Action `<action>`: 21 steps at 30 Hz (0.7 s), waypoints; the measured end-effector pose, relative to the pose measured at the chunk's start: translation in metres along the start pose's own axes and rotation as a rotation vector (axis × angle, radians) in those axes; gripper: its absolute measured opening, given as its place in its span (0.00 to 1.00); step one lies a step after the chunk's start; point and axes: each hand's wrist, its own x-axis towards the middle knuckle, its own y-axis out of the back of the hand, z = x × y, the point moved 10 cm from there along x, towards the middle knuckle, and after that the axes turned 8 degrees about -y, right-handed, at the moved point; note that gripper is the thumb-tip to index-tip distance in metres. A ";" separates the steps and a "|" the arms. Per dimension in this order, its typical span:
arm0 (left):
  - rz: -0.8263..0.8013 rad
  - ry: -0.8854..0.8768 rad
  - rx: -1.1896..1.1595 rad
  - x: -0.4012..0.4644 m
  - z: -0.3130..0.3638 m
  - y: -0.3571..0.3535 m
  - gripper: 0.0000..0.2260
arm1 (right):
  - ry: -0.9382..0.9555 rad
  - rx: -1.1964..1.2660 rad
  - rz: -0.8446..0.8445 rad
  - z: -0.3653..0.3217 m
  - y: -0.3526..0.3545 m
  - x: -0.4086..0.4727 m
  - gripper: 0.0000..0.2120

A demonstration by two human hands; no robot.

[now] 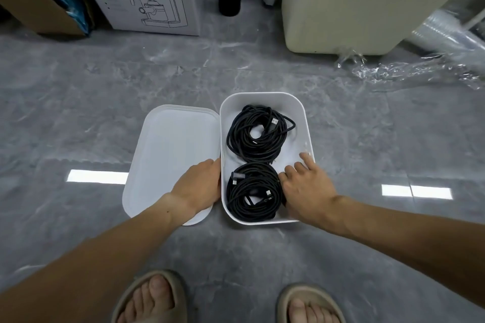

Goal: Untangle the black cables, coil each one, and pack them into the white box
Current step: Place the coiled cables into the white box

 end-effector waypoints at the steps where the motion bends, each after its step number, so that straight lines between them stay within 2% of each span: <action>1: -0.001 -0.007 -0.001 -0.001 0.002 -0.001 0.04 | 0.001 0.009 0.008 0.000 -0.001 -0.002 0.18; 5: -0.046 0.006 -0.062 -0.005 0.001 0.001 0.07 | 0.004 0.149 0.164 0.006 0.010 -0.001 0.16; 7: -0.030 0.047 -0.124 -0.009 -0.004 0.012 0.05 | 0.001 0.255 0.229 0.014 0.022 0.001 0.15; 8: 0.026 0.075 -0.155 -0.011 -0.006 0.023 0.04 | -0.017 0.305 0.250 0.020 0.031 0.002 0.13; 10: 0.243 0.106 -0.182 -0.012 -0.006 0.056 0.08 | -0.014 0.501 0.278 0.032 0.045 0.009 0.05; 12: 0.480 0.081 -0.214 -0.012 0.004 0.091 0.08 | -0.042 0.665 0.336 0.048 0.061 0.019 0.11; 14: 0.593 0.025 -0.241 -0.007 0.020 0.112 0.10 | -0.078 0.743 0.398 0.062 0.072 0.029 0.13; 16: 0.533 -0.029 -0.183 0.009 0.038 0.114 0.14 | -0.079 0.784 0.389 0.068 0.077 0.039 0.23; 18: 0.398 -0.066 -0.063 0.027 0.050 0.105 0.19 | -0.060 0.784 0.305 0.066 0.075 0.048 0.32; 21: 0.283 -0.071 0.045 0.041 0.052 0.092 0.20 | -0.032 0.748 0.183 0.060 0.064 0.058 0.36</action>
